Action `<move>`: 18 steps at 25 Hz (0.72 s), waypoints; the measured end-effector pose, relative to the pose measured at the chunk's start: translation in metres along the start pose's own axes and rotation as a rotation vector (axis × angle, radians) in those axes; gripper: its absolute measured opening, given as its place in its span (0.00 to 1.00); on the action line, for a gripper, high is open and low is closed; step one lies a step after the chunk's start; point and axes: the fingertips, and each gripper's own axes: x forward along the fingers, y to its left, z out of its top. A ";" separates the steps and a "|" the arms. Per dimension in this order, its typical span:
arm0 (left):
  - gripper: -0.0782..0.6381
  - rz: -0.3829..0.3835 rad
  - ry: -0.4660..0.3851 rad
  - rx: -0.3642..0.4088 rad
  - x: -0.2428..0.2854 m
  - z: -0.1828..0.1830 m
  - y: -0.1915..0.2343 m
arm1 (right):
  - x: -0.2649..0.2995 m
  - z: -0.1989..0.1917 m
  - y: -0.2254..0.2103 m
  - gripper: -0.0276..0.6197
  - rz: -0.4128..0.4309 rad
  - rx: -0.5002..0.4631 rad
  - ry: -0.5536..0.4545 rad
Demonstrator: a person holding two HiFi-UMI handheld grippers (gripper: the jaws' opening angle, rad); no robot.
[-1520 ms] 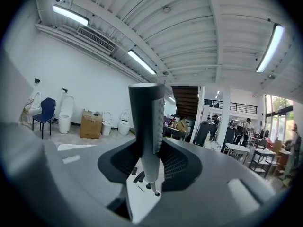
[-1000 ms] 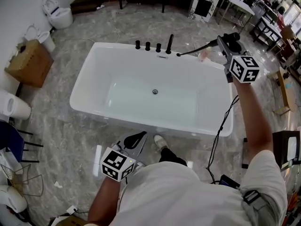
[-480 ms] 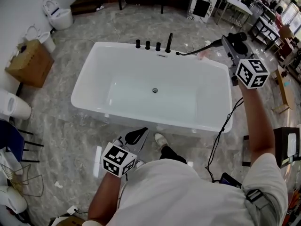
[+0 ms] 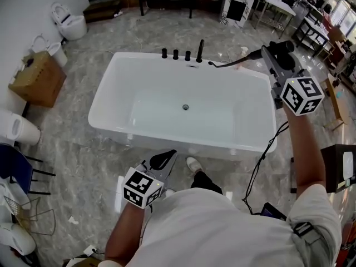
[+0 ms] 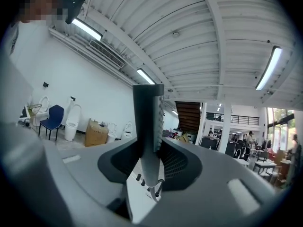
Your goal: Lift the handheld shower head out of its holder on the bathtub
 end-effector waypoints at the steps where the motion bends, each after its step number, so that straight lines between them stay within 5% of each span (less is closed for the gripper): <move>1: 0.12 0.000 0.001 0.001 -0.003 -0.001 -0.001 | -0.004 0.004 0.006 0.27 0.005 -0.004 -0.002; 18: 0.12 -0.011 -0.012 0.012 -0.040 -0.019 -0.020 | -0.050 0.007 0.099 0.27 0.069 -0.029 0.019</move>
